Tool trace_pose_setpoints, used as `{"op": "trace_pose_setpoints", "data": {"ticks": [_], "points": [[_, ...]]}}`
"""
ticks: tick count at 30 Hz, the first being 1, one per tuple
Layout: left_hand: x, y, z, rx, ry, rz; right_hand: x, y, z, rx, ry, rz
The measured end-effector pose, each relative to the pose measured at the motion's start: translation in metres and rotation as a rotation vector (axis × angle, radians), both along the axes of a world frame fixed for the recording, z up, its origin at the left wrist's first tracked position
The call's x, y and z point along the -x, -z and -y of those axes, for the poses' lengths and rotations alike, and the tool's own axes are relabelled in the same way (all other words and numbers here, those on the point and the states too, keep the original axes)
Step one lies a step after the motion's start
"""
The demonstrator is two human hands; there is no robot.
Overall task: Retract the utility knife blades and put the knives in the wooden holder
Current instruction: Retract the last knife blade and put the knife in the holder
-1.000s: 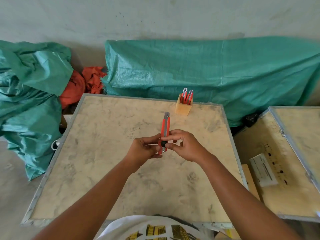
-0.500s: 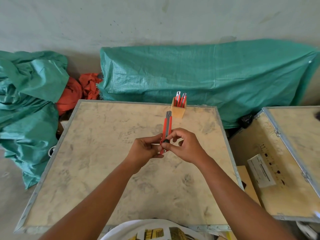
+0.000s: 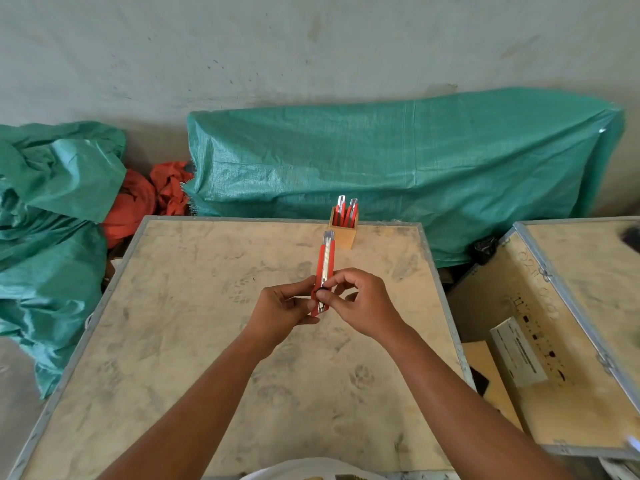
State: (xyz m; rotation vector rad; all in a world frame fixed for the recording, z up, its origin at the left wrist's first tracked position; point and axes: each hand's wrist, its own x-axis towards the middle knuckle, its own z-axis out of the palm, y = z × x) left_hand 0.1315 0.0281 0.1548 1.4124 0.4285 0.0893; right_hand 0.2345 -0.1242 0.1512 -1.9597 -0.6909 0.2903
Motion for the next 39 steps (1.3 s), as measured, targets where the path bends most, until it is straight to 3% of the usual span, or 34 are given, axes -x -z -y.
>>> {"op": "trace_pose_setpoints", "data": {"ticks": [9, 20, 25, 32, 39], "points": [[-0.054, 0.006, -0.001, -0.027, 0.026, -0.031, -0.061, 0.009, 0.002, -0.070, 0.059, -0.107], [-0.198, 0.019, -0.034, -0.119, 0.112, -0.055, -0.200, 0.013, -0.023, -0.154, 0.127, -0.191], [-0.267, 0.040, -0.061, -0.257, 0.117, -0.056, -0.261, 0.034, -0.044, -0.185, 0.188, -0.167], [-0.310, 0.089, -0.084, -0.532, 0.057, -0.217, -0.298, 0.085, -0.067, -0.152, 0.326, -0.055], [-0.320, 0.127, -0.086, -0.416, 0.145, -0.312, -0.298, 0.117, -0.076, -0.040, 0.310, 0.121]]}}
